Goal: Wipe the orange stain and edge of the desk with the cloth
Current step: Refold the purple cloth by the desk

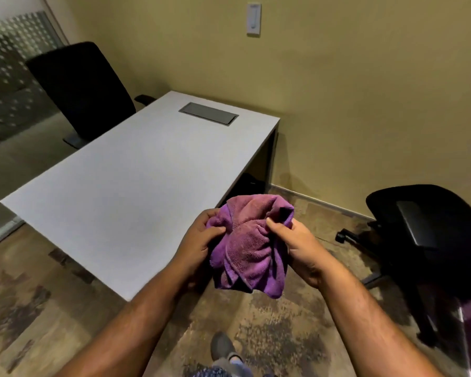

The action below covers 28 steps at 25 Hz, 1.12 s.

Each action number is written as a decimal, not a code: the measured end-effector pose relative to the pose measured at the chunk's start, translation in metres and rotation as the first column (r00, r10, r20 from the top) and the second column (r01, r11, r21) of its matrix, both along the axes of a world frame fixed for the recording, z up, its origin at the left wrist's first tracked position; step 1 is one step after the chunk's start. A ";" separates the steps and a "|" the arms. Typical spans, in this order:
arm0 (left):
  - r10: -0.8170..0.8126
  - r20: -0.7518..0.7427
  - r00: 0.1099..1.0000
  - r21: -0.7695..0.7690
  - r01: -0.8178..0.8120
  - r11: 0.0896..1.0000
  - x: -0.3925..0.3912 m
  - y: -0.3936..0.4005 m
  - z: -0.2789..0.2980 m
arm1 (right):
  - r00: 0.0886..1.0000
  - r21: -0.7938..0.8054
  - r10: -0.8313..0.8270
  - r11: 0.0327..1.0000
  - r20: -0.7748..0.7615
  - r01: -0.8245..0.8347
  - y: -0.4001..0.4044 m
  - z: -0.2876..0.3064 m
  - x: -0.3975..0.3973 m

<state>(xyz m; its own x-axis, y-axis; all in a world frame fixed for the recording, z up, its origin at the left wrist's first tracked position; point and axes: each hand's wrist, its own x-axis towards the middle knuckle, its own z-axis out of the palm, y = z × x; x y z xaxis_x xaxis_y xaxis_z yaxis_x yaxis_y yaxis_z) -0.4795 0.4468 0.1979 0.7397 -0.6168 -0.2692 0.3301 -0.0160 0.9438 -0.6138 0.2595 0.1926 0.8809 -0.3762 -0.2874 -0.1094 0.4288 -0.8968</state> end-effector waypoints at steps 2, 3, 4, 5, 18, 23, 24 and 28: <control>0.019 -0.112 0.994 -0.090 -0.029 0.995 0.022 -0.028 0.006 | 0.998 -0.134 -0.033 0.991 -0.049 0.026 -0.028 0.012 0.019; -0.038 -0.182 0.983 -0.118 0.017 0.993 0.030 -0.043 0.008 | 0.996 -0.158 -0.064 0.986 -0.069 0.053 -0.041 0.017 0.030; -0.117 -0.221 0.968 -0.103 0.096 0.990 0.037 -0.056 0.009 | 0.992 -0.145 -0.102 0.985 -0.074 0.091 -0.053 0.022 0.041; -0.214 -0.235 0.948 -0.085 0.199 0.976 0.047 -0.069 0.009 | 0.988 -0.109 -0.137 0.986 -0.073 0.129 -0.065 0.026 0.053; 0.087 -0.346 0.934 -0.054 -0.113 0.992 0.172 -0.228 -0.004 | 0.949 -0.313 0.049 0.938 -0.313 -0.152 -0.248 0.048 0.205; 0.232 0.021 0.973 0.052 -0.232 0.971 0.197 -0.327 0.018 | 0.994 -0.222 0.063 0.972 -0.090 -0.082 -0.325 0.031 0.273; 0.281 0.092 0.955 0.087 -0.289 0.953 0.205 -0.339 0.023 | 0.997 -0.267 0.010 0.963 -0.071 -0.028 -0.334 0.026 0.281; 0.328 0.283 0.901 0.208 -0.392 0.896 0.230 -0.376 0.033 | 0.994 -0.185 0.017 0.982 -0.104 -0.036 -0.373 0.015 0.293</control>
